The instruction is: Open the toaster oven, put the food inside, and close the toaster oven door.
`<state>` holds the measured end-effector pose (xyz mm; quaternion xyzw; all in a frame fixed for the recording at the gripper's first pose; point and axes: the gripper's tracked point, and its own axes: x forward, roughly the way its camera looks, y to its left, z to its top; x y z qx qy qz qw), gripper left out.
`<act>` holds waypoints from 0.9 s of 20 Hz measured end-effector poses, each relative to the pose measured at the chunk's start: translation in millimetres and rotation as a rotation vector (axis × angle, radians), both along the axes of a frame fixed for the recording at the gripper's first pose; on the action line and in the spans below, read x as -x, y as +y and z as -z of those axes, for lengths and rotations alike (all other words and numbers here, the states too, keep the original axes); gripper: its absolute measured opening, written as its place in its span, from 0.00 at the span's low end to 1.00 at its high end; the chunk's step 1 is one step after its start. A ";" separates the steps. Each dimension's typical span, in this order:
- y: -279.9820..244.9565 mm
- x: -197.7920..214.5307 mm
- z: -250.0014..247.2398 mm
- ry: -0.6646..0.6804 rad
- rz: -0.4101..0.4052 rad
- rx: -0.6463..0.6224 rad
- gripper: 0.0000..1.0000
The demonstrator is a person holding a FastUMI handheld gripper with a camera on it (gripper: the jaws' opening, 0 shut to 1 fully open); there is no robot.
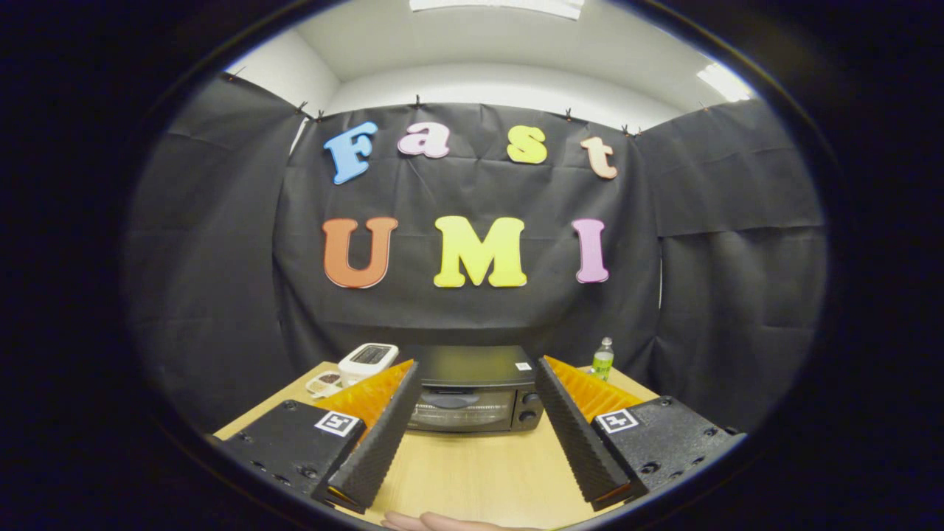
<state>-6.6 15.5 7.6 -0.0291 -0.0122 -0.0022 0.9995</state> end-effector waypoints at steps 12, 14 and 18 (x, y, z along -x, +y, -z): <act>17.1 -33.0 9.7 -0.029 -0.036 0.003 1.00; 19.4 -47.8 14.4 -0.040 -0.036 0.004 1.00; 31.2 -87.8 36.3 -0.047 -0.065 0.010 1.00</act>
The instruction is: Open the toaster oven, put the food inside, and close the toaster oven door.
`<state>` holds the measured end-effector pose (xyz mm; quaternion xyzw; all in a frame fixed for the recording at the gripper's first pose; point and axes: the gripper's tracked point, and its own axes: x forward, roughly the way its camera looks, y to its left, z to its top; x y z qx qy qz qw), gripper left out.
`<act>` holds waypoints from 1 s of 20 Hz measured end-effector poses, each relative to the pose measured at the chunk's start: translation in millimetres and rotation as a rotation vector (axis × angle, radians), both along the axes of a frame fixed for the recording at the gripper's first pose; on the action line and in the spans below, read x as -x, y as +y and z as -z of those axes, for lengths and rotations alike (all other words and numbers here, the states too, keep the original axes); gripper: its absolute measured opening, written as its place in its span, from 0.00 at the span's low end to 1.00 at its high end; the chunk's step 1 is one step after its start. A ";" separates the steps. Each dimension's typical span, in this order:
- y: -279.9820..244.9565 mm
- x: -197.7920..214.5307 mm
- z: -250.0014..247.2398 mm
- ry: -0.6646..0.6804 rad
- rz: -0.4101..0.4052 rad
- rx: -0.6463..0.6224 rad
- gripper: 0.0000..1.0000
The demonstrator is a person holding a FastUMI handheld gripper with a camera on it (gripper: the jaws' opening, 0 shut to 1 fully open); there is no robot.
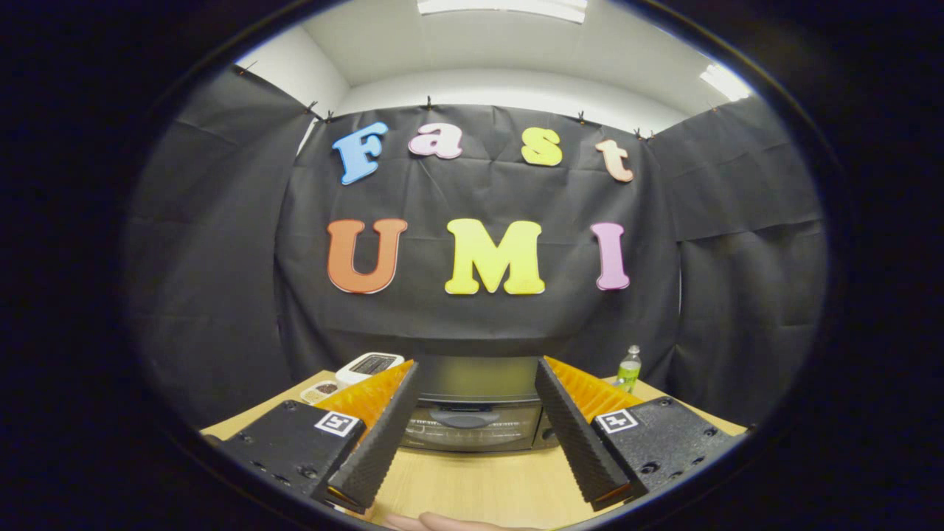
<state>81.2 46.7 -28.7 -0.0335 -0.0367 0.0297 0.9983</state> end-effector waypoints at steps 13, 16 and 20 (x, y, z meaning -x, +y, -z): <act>-14.4 -140.8 118.6 0.252 0.027 -0.003 1.00; 0.0 -152.8 120.7 0.237 0.008 0.038 1.00; -10.2 -164.0 130.2 0.240 0.040 0.059 1.00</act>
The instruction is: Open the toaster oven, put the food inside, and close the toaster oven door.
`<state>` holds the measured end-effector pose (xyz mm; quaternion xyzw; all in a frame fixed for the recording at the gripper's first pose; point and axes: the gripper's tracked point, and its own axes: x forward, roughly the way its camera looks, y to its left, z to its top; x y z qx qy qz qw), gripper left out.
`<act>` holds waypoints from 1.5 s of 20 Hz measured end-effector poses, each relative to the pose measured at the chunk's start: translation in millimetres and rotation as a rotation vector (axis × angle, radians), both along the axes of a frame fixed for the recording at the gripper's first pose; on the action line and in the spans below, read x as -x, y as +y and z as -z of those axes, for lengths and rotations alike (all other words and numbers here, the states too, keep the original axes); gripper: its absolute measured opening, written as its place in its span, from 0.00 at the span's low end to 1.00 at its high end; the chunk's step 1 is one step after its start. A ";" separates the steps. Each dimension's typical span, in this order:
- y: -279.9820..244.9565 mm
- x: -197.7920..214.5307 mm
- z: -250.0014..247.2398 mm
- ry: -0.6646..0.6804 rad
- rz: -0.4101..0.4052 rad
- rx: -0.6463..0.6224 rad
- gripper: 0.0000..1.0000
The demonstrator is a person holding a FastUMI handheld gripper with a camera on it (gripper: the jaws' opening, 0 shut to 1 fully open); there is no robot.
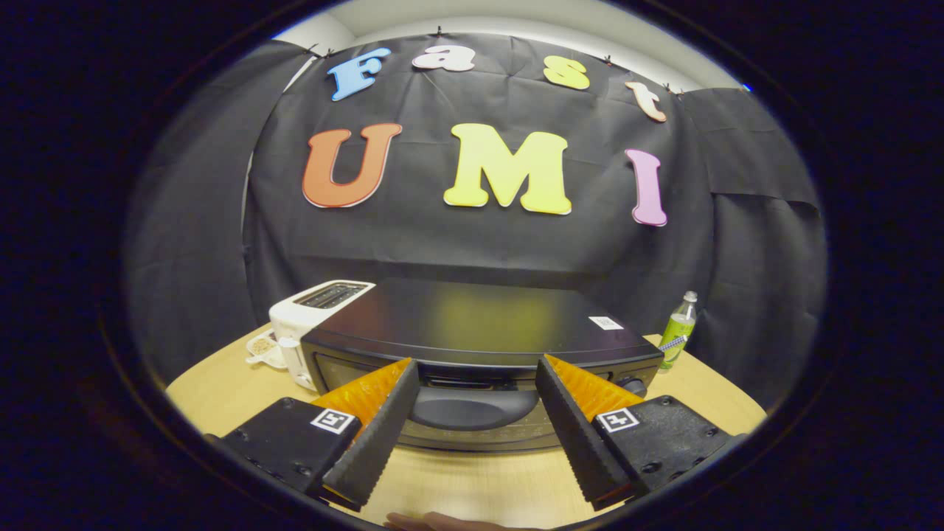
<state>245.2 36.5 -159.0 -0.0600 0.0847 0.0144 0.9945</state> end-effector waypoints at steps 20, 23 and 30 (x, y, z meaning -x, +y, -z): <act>3.8 45.4 23.0 0.060 -0.058 -0.066 1.00; 1.0 60.1 35.3 0.126 -0.045 -0.082 1.00; -2.9 97.9 72.3 0.290 0.016 -0.004 1.00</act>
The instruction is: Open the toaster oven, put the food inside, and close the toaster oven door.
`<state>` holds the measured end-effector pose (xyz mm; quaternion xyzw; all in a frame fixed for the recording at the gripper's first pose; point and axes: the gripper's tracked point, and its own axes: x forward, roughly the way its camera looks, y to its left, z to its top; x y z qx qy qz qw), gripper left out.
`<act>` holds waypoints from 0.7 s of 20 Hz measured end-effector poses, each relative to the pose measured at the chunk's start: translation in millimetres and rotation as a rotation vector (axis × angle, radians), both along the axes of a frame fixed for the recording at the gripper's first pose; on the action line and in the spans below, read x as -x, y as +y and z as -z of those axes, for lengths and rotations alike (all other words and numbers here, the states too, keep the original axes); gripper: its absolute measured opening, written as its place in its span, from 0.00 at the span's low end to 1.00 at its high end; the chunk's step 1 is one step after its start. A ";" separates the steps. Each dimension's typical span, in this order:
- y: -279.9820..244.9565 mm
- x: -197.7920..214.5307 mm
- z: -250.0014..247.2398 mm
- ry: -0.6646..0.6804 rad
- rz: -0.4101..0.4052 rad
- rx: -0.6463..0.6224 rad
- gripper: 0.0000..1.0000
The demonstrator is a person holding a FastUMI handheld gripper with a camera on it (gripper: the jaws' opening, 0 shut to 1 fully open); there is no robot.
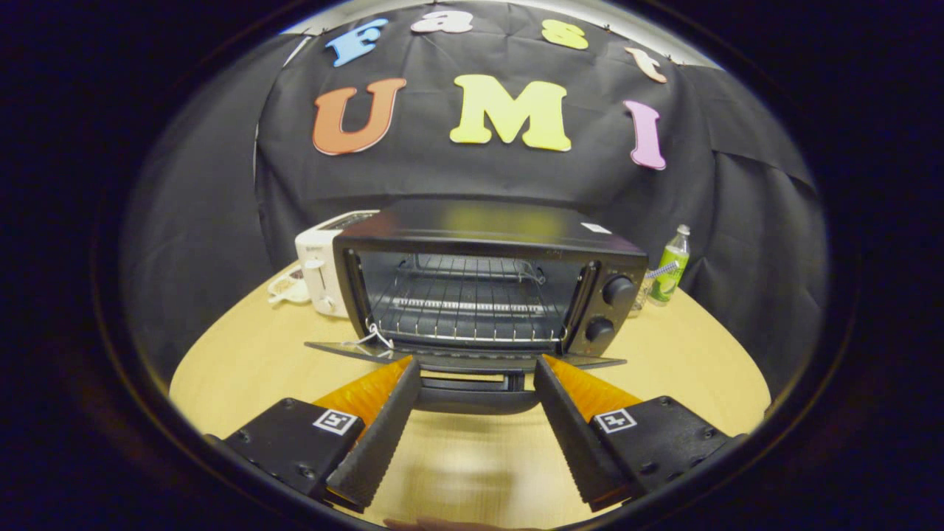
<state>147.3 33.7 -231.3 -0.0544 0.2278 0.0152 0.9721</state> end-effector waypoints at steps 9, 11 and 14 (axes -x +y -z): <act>-3.2 23.2 36.1 0.178 -0.012 -0.079 1.00; -5.2 27.5 46.9 0.231 0.002 -0.115 1.00; -4.5 33.6 53.9 0.276 0.006 -0.166 1.00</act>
